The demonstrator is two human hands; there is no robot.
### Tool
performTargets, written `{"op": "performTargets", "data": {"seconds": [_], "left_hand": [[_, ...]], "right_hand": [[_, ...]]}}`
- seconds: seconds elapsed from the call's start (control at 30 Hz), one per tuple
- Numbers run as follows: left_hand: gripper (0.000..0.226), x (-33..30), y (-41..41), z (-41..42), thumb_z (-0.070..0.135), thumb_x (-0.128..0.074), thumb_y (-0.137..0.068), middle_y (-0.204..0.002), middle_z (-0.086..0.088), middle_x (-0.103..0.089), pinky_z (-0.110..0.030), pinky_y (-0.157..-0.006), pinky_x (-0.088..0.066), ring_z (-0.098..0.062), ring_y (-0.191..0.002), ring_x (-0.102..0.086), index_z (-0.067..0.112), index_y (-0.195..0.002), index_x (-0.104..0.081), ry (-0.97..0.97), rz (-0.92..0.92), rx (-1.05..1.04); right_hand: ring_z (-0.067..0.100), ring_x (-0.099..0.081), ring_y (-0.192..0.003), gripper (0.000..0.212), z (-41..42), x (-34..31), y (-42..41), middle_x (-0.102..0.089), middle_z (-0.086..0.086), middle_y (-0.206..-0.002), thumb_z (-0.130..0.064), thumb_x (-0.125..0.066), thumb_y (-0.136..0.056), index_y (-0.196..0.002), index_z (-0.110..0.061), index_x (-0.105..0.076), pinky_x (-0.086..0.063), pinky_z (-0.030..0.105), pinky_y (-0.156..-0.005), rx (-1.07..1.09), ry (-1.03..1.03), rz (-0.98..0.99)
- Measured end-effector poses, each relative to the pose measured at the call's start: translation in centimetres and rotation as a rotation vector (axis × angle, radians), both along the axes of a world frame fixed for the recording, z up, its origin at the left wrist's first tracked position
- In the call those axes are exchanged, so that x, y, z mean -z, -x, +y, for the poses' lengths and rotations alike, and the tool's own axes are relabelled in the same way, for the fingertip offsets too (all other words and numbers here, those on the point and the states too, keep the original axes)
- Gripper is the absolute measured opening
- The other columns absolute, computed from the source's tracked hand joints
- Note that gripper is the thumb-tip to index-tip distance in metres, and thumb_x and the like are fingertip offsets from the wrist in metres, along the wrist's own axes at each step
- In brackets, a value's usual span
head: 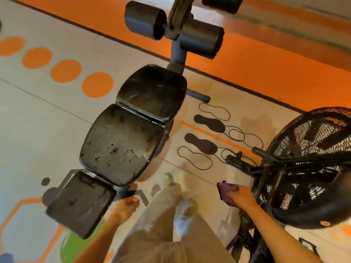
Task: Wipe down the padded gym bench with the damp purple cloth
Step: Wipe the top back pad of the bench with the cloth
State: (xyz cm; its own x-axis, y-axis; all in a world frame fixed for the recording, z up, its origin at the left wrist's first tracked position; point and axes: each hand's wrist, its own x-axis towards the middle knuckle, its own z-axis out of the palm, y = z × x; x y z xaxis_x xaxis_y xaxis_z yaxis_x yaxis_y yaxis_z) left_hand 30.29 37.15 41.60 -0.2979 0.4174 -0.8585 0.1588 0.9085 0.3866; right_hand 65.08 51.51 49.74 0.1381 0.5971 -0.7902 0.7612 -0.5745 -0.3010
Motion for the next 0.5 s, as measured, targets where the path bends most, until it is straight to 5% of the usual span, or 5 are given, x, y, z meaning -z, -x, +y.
{"op": "performTargets", "data": {"seconds": [0.2, 0.37, 0.43, 0.5], "left_hand": [[0.043, 2.6, 2.7, 5.6, -0.017, -0.048, -0.09, -0.062, -0.006, -0.053, -0.015, -0.047, -0.037, -0.02, -0.063, -0.044, 0.01, -0.059, -0.062, 0.06, -0.011, 0.047], [0.022, 1.2, 5.4, 16.4, -0.002, -0.053, -0.095, -0.103, -0.011, -0.064, -0.031, -0.078, -0.043, -0.024, -0.094, -0.057, 0.001, -0.111, -0.069, -0.019, -0.023, 0.065], [0.021, 1.0, 6.2, 20.9, 0.006, -0.056, -0.097, -0.113, -0.015, -0.065, -0.038, -0.089, -0.047, -0.03, -0.105, -0.061, 0.003, -0.116, -0.066, -0.05, -0.035, 0.07], [0.022, 0.4, 6.7, 24.9, 0.002, -0.054, -0.097, -0.116, -0.02, -0.062, -0.034, -0.084, -0.048, -0.029, -0.102, -0.059, 0.001, -0.118, -0.062, -0.08, -0.079, 0.046]], "right_hand": [[0.038, -0.049, -0.125, 0.044, 10.0, 1.4, 2.9, -0.053, 0.022, -0.133, -0.007, -0.056, -0.091, -0.133, 0.002, -0.047, -0.04, 0.038, -0.101, 0.014, -0.028, -0.035], [0.041, -0.053, -0.119, 0.043, 16.2, 2.7, 6.1, -0.055, 0.028, -0.126, -0.002, -0.054, -0.09, -0.13, 0.009, -0.044, -0.043, 0.038, -0.095, 0.083, -0.105, -0.085], [0.04, -0.057, -0.113, 0.034, 18.7, 2.8, 7.9, -0.06, 0.028, -0.118, -0.004, -0.054, -0.09, -0.121, 0.01, -0.052, -0.046, 0.038, -0.092, 0.088, -0.106, -0.075], [0.038, -0.057, -0.114, 0.032, 21.1, 2.7, 9.6, -0.061, 0.025, -0.12, -0.008, -0.056, -0.092, -0.121, 0.007, -0.054, -0.045, 0.038, -0.095, 0.066, -0.12, -0.07]]}}
